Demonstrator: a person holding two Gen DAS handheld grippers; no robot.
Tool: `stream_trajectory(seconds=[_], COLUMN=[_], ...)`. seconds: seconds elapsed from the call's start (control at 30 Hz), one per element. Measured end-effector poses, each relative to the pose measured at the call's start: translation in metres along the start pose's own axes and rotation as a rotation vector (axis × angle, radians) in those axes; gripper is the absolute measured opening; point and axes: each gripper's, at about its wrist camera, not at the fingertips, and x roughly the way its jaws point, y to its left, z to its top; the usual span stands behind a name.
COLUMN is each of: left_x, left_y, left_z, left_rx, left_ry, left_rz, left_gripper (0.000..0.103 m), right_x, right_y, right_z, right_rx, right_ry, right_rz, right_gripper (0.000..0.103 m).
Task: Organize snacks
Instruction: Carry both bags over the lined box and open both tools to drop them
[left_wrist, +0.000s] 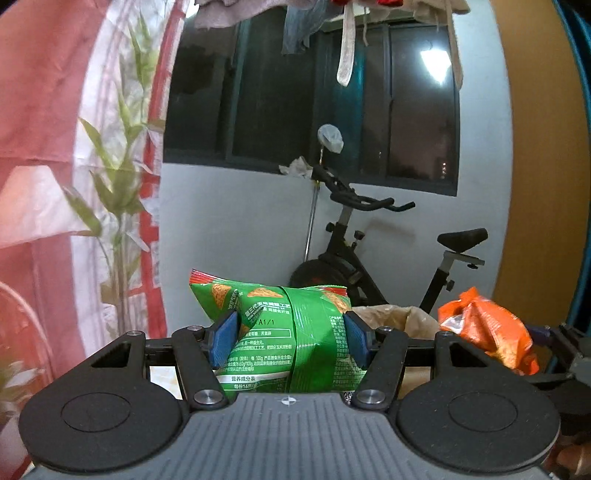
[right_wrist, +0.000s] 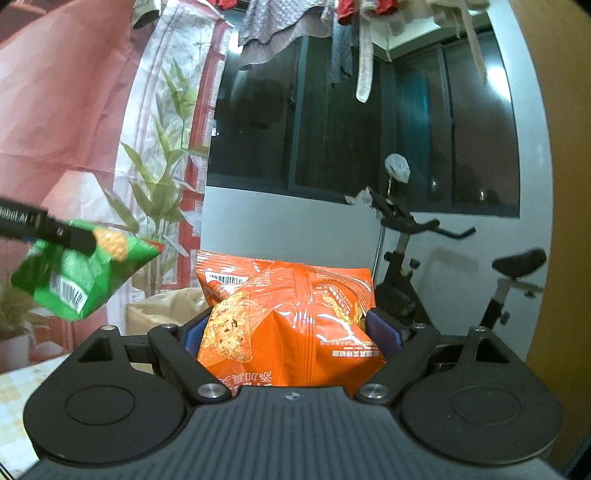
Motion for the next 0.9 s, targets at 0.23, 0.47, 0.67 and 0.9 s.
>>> stream_trajectory(seconds=[0.23,0.47,0.67,0.9], left_x=[0.061,0.106,0.129,0.116], left_y=[-0.007,-0.005,-0.002,0.021], left_z=[0.011,0.008,-0.001,-0.004], left_rx=[-0.017,-0.038,-0.013,-0.068], left_ry=[0.045,0.114,0.202,0.205], left_rz=[-0.021,-0.018,-0.007,0.010], left_gripper=[0.064,0.064,0.065,0.073], right_x=[0.064,0.111,0.133,0.132], right_y=[-0.013,-0.014,-0.020,-0.021], right_z=[0.010,0.006,-0.005,-0.006], right_rx=[0.032,-0.012,0.038,0.052], right_ry=[0.027,0.086,0.179,0.214], right_rz=[0.019,0.030,0.033,0.005], right_gripper=[0.087,0.087,0.088,0.097])
